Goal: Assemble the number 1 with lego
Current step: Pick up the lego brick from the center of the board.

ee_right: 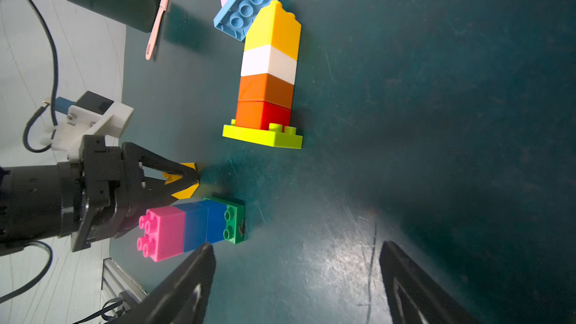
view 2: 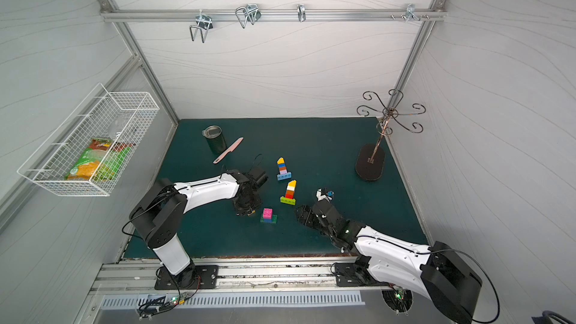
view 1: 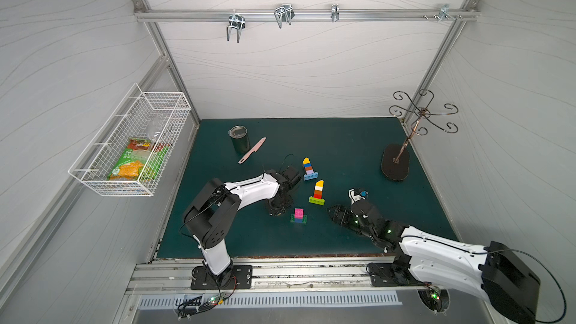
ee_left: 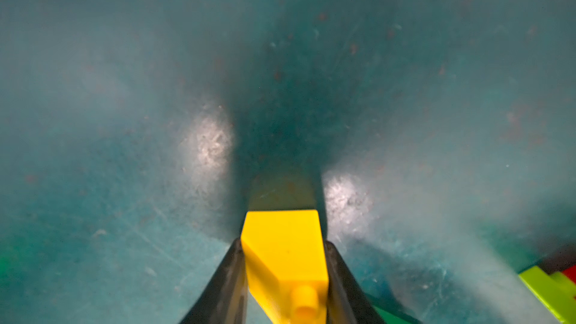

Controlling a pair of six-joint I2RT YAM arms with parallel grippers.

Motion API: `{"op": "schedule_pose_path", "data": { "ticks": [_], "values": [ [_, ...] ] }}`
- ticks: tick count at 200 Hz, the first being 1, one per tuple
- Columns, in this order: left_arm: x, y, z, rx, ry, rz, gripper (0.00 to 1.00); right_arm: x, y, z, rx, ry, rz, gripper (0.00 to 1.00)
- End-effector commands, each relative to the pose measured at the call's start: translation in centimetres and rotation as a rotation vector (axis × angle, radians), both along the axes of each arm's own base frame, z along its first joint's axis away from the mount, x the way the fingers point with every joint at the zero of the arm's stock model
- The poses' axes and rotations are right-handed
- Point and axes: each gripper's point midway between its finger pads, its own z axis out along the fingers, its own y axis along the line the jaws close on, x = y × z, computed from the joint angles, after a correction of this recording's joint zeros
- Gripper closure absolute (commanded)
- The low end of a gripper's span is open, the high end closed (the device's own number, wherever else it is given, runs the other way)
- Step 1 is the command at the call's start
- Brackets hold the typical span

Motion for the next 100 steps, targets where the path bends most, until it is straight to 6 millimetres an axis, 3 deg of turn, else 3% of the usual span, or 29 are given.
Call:
{"op": "schedule_pose_path", "data": {
  "ticks": [1,39,100],
  "values": [
    [0.4,0.4,0.7,0.053,-0.004,-0.079,0.76,0.6,0.4,0.9,0.012,-0.023,0.005,0.15],
    [0.1,0.6,3.0,0.111,-0.015,-0.196,0.81,0.6,0.4,0.9,0.011,-0.024,0.004,0.15],
    [-0.7,-0.7,10.1,0.061,-0.078,-0.452,0.88,0.7,0.4,0.7,0.01,-0.025,-0.002,0.12]
  ]
}}
